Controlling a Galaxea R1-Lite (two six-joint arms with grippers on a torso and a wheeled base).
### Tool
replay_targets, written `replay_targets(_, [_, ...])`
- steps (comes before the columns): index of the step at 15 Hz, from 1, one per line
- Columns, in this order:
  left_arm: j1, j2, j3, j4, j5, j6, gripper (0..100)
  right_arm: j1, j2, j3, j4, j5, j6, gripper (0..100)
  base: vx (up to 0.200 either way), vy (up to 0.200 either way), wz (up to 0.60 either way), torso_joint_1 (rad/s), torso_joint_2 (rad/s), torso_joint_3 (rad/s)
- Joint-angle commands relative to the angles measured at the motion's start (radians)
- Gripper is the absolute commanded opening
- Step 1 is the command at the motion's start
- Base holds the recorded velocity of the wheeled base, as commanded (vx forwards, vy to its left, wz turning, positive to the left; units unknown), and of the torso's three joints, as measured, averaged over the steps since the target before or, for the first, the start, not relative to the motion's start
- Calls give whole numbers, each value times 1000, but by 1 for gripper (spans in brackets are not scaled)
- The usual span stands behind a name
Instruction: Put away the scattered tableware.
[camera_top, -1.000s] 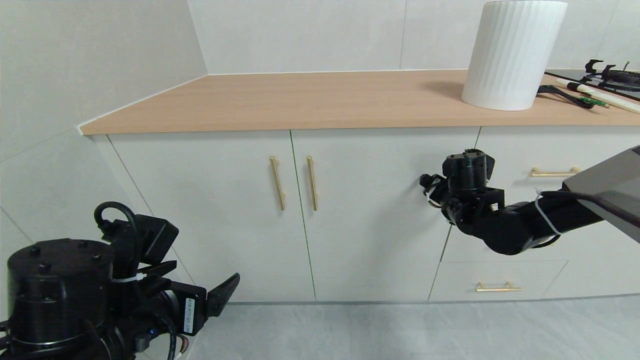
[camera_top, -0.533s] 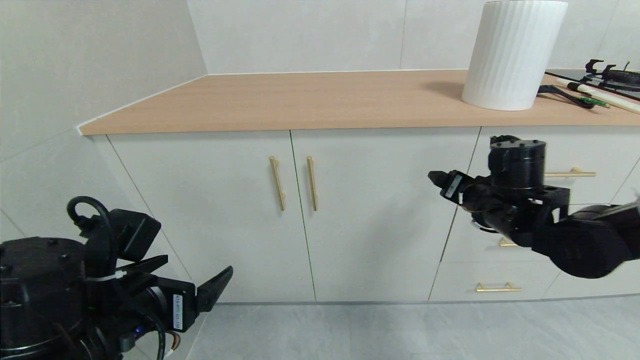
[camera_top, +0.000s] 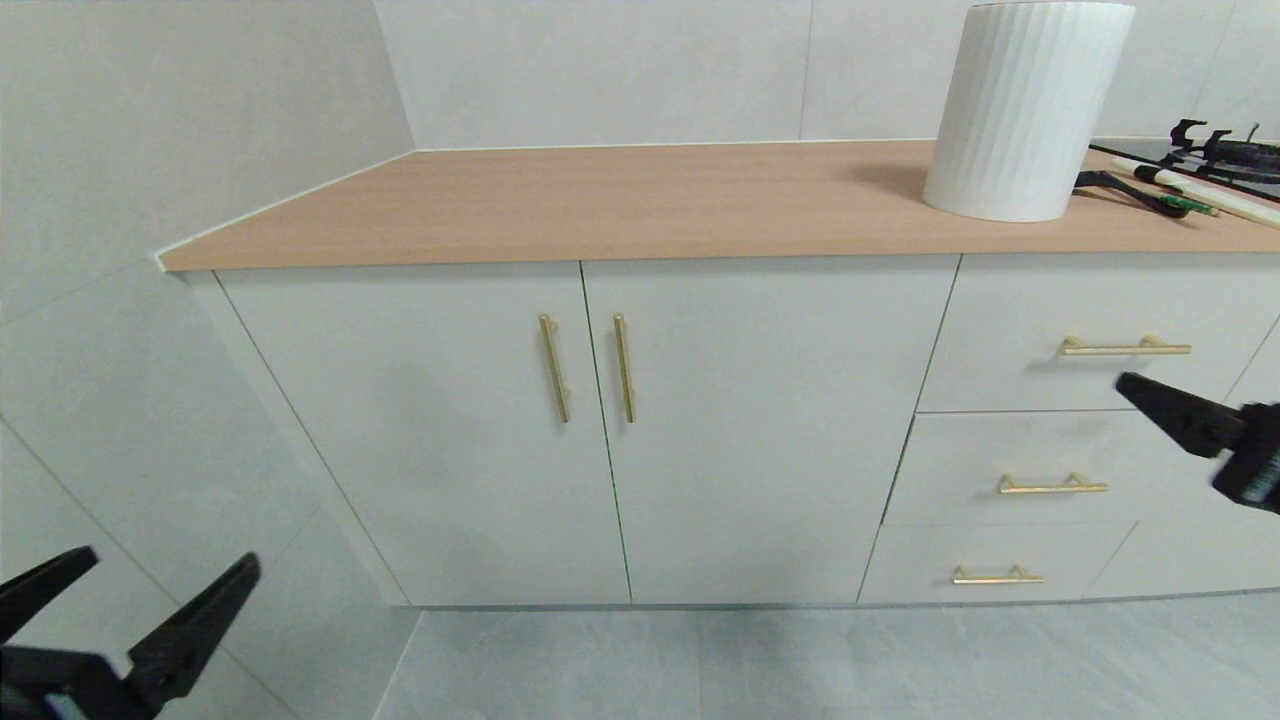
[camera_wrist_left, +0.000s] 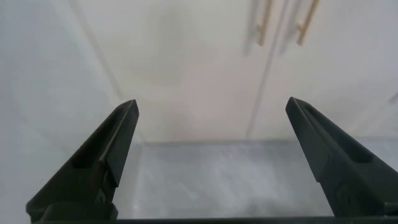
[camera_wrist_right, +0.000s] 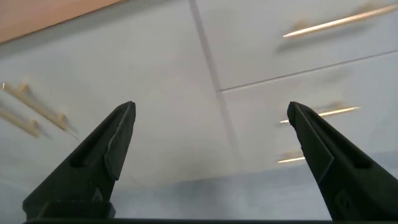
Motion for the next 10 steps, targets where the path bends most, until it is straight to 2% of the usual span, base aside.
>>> replay_targets(1, [97, -383, 22, 144, 1, 144, 100, -42, -572, 165, 265, -5, -162, 100, 0, 0, 0, 0, 0, 0])
replay_targets(2, [119, -453, -20, 238, 1, 193, 100, -82, -671, 137, 376, -5, -185, 100, 0, 0, 0, 0, 0, 0])
replay_targets(3, [140, -501, -47, 307, -6, 211, 100, -118, -733, 124, 442, -5, -202, 100, 0, 0, 0, 0, 0, 0])
replay_targets(4, [148, -553, -70, 382, -9, 213, 100, -164, -804, 113, 485, -4, -219, 100, 0, 0, 0, 0, 0, 0])
replay_targets(6, [180, -628, -72, 468, -13, 213, 100, -239, -914, 120, 541, 6, -256, 100, 0, 0, 0, 0, 0, 0])
replay_targets(7, [202, -670, -56, 486, -14, 213, 100, -263, -959, 124, 606, 1, -262, 100, 0, 0, 0, 0, 0, 0])
replay_targets(8, [209, -680, -46, 486, -11, 211, 100, -265, -956, 125, 609, -5, -257, 100, 0, 0, 0, 0, 0, 0])
replay_targets(10, [255, -680, -41, 451, -2, 185, 100, -276, -956, 130, 595, -27, -244, 100, 0, 0, 0, 0, 0, 0])
